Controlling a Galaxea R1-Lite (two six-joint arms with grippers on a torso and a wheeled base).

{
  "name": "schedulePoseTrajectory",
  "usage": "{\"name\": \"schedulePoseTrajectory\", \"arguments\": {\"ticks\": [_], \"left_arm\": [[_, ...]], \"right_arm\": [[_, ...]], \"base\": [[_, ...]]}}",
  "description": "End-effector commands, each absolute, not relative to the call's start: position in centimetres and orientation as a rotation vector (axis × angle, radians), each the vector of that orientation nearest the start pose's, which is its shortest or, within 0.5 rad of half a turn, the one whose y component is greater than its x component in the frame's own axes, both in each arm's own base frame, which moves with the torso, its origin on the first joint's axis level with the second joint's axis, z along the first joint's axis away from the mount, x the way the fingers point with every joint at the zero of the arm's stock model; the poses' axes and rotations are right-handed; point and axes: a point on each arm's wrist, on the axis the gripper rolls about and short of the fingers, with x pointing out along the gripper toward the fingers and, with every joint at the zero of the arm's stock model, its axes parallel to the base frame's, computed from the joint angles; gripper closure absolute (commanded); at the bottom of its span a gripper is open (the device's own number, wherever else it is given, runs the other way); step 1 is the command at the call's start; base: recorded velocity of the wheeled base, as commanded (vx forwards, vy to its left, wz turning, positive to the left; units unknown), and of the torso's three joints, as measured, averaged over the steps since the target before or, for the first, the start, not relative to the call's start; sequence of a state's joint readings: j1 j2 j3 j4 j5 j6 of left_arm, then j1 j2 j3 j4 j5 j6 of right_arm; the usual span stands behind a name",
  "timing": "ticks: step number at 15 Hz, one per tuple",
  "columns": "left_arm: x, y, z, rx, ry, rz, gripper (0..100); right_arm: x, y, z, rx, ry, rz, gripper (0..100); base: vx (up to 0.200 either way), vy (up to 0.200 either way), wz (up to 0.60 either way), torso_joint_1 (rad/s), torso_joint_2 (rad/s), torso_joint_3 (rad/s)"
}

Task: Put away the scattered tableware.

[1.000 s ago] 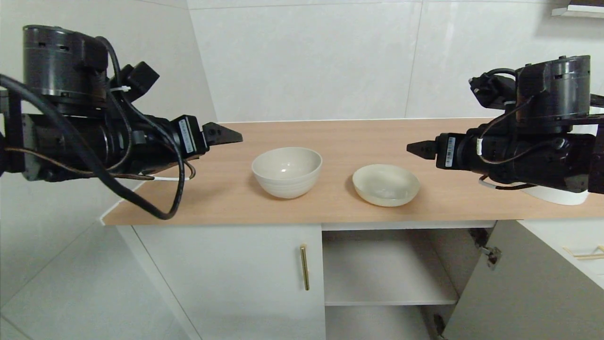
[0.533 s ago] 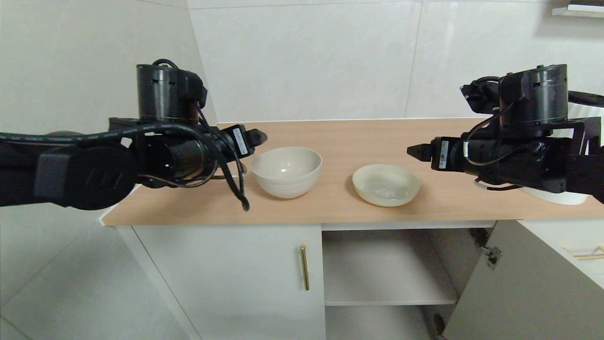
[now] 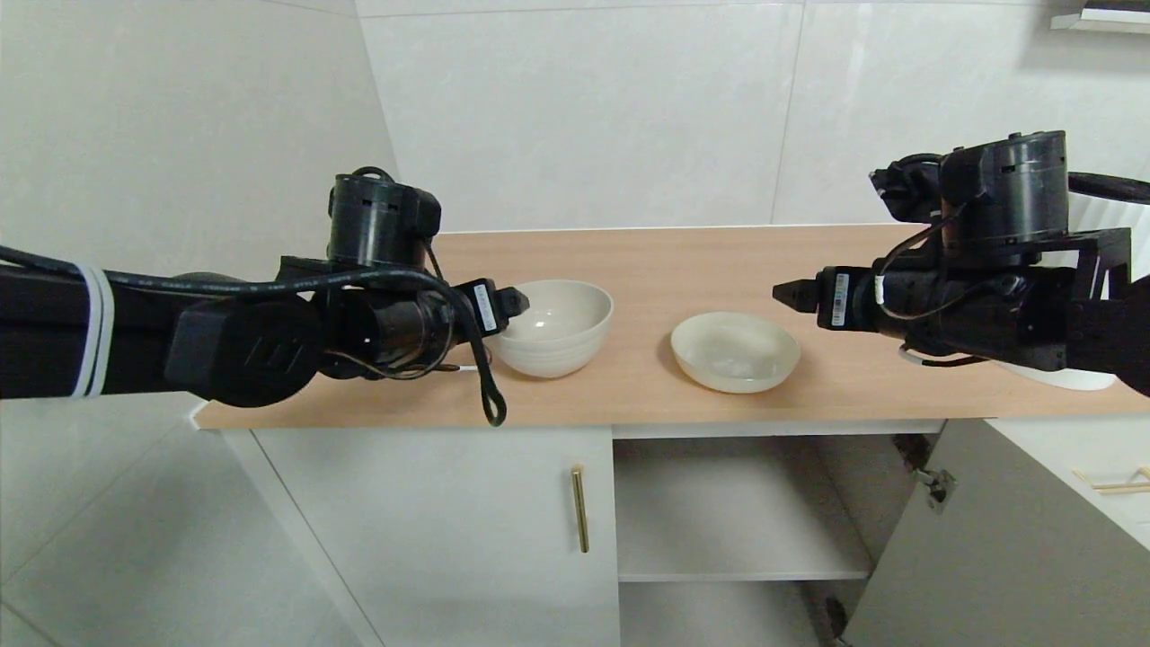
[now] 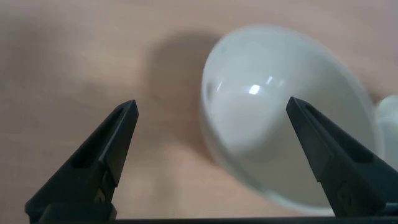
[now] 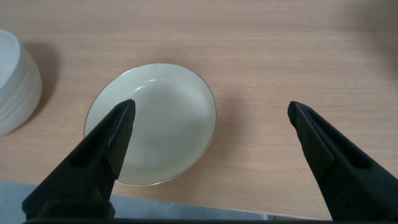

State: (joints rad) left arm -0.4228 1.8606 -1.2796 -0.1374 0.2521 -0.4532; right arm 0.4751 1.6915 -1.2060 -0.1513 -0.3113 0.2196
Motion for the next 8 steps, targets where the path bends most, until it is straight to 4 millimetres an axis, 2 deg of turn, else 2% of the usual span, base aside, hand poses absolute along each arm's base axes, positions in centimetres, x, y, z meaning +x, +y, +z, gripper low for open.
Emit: {"name": "schedulePoseTrajectory", "arguments": {"ticks": [1, 8], "left_arm": [[33.53, -14.54, 21.18, -0.305, 0.454, -0.089, 0], [33.66, -14.57, 20.95, -0.308, 0.463, -0.097, 0]], "right_arm": [[28.92, 14.12, 24.96, 0.089, 0.325, 0.128, 0], [28.89, 14.09, 25.01, 0.089, 0.323, 0.123, 0]], "base": [[0.000, 0.000, 0.00, 0.000, 0.00, 0.000], [0.000, 0.000, 0.00, 0.000, 0.00, 0.000]]}}
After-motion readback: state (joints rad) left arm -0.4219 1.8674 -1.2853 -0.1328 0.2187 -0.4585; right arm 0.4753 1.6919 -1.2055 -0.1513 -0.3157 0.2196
